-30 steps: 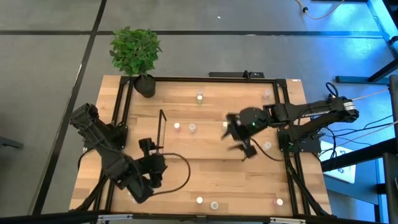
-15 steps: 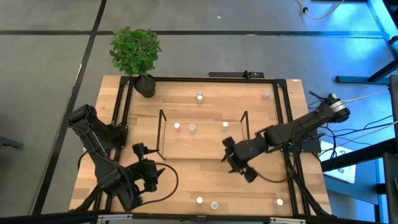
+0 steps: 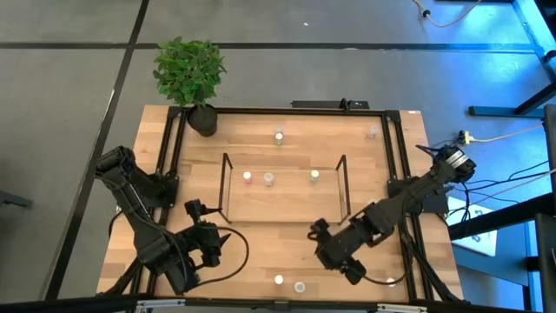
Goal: Pick and place medicine bottles onto shelf by color
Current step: Put the right white pill bottle on the shelf
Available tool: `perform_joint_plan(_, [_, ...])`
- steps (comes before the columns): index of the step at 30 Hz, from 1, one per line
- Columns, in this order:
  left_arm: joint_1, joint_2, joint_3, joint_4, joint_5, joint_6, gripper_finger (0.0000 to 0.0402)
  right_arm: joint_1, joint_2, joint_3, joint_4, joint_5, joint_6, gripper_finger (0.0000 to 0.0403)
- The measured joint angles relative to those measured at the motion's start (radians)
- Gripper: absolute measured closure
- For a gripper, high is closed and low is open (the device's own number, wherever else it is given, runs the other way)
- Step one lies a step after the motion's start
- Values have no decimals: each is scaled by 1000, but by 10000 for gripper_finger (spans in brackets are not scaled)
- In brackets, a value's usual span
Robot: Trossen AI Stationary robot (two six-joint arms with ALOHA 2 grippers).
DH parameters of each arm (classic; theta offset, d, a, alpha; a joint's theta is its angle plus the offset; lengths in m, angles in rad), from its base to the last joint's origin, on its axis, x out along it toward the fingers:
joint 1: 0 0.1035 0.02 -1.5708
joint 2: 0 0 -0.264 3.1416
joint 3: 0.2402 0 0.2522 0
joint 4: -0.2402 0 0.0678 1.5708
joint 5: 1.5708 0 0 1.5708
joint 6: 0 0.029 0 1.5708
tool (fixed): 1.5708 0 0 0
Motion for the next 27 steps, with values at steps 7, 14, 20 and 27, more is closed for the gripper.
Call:
perform_joint_plan(7, [0,0,0,2,0,1,41,49,-57,32,-251,42,266,161])
perform_joint_plan(14, [-5,0,0,5,-12,1,41,96,-177,34,-363,203,339,161])
perform_joint_plan(20, [-5,0,0,10,-36,0,41,134,-265,30,-555,348,465,161])
perform_joint_plan(27, [-4,0,0,16,-89,0,41,166,-410,-100,-583,417,552,161])
